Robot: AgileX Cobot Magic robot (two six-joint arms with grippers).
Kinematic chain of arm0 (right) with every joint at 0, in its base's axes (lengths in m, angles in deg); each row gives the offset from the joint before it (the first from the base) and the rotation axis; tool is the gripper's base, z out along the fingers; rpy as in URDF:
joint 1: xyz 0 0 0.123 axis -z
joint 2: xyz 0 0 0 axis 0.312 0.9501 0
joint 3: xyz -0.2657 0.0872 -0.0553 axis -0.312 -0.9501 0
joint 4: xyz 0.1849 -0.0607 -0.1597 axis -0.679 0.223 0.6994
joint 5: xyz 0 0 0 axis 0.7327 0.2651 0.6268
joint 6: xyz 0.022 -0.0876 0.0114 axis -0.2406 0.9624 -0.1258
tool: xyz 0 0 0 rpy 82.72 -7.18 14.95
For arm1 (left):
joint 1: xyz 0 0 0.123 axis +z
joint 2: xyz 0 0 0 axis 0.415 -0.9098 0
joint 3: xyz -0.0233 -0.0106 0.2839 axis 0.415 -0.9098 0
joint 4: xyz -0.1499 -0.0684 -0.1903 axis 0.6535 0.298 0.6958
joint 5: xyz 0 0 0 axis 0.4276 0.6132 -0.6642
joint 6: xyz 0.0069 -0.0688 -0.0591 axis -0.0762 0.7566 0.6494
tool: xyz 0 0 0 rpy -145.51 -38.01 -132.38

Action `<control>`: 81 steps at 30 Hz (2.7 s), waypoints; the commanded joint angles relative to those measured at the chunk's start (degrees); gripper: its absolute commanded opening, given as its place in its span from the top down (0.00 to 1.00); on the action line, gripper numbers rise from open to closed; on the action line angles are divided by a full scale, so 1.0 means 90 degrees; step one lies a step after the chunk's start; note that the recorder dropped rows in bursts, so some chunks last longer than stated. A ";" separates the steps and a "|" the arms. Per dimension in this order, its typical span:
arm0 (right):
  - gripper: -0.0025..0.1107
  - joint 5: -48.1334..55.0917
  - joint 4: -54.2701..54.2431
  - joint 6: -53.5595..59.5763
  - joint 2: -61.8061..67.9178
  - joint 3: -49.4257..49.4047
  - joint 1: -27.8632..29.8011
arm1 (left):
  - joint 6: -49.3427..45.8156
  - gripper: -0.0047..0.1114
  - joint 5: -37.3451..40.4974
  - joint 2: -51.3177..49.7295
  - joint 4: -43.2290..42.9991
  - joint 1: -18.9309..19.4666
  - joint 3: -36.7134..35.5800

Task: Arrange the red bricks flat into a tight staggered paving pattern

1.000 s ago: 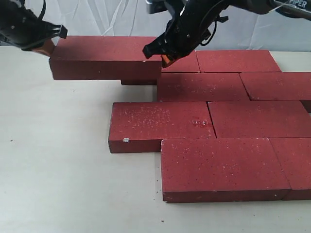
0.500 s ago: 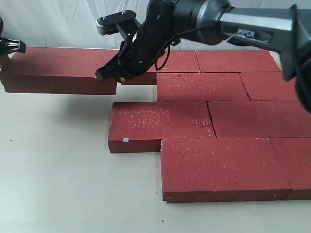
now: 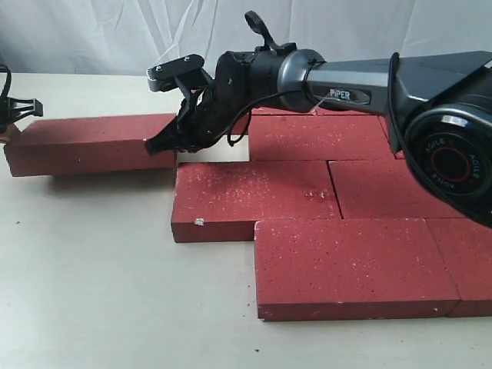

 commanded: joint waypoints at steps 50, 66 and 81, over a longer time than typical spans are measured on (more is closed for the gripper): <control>0.99 0.0381 -0.0271 0.0342 -0.0081 0.0027 0.0602 | -0.0002 0.96 -0.1600 -0.0995 0.0518 -0.0570 -0.0010; 0.99 0.0252 -0.0359 0.0889 0.0249 0.0027 0.0280 | -0.0049 0.96 -0.2054 -0.0996 0.0518 -0.0573 0.0010; 0.99 0.0334 0.0966 0.0866 -0.0325 0.0027 0.0280 | -0.0483 0.96 -0.2405 -0.0996 0.0518 -0.0694 0.0010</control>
